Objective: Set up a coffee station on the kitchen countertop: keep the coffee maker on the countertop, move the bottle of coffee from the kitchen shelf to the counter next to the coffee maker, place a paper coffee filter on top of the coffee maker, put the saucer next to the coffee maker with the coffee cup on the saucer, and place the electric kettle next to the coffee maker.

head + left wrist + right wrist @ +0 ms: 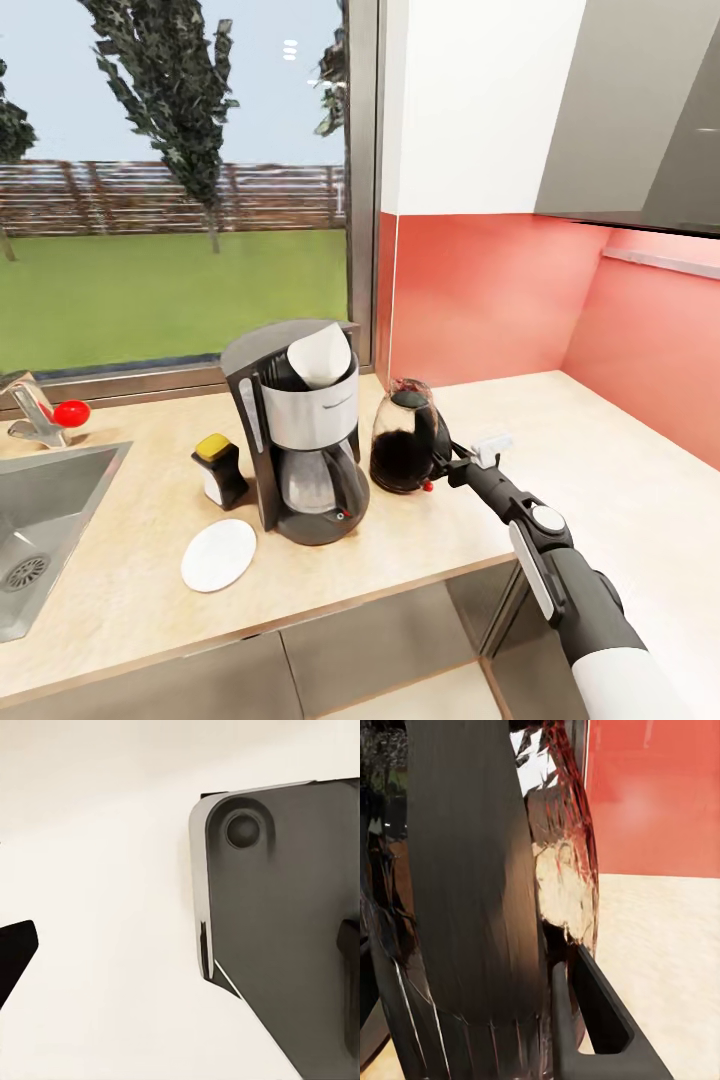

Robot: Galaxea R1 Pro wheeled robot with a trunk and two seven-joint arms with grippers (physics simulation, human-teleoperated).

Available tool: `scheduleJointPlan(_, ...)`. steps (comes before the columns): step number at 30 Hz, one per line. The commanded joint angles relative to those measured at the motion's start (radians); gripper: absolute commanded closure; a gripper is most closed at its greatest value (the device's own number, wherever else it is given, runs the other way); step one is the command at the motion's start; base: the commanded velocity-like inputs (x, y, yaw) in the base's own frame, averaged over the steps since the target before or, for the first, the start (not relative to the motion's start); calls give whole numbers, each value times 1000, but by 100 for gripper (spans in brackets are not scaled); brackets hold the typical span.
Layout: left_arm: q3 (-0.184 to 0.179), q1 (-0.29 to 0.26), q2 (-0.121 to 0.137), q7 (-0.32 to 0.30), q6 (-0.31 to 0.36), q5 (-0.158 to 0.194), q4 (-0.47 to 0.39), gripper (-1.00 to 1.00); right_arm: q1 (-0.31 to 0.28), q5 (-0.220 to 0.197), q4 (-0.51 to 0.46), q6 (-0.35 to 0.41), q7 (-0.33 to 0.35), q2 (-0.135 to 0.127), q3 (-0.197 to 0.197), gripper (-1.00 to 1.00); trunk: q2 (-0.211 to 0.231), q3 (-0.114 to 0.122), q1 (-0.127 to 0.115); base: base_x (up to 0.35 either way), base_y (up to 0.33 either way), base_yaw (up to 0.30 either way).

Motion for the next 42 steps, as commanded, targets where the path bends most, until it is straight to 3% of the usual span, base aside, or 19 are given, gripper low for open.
scheduleJointPlan(1,6,0,0,-3,-1,-7,-1,-100,-1,-6,-2,6,2,-1,0,100,-2,-2,1,0,0,0)
scheduleJointPlan(5,6,0,0,-3,-1,-7,-2,-100,-1,-6,-2,6,2,-1,1,100,-2,-2,1,0,0,0)
scheduleJointPlan(6,6,0,0,-3,-1,-7,-2,-100,-1,-5,-1,6,2,-1,1,-100,-2,-2,1,0,0,0)
scheduleJointPlan(24,6,0,0,-3,-1,-7,-1,-100,-1,-5,-1,6,2,-1,5,-100,-2,-2,1,0,0,0)
scheduleJointPlan(31,6,0,0,-3,-1,-7,-1,-100,-1,-5,0,6,2,-1,6,-100,-2,-2,1,-231,0,0)
scheduleJointPlan(42,6,0,2,-3,-1,-7,-1,-100,-1,-5,0,6,2,-1,7,-100,-2,-2,1,-22,49,0)
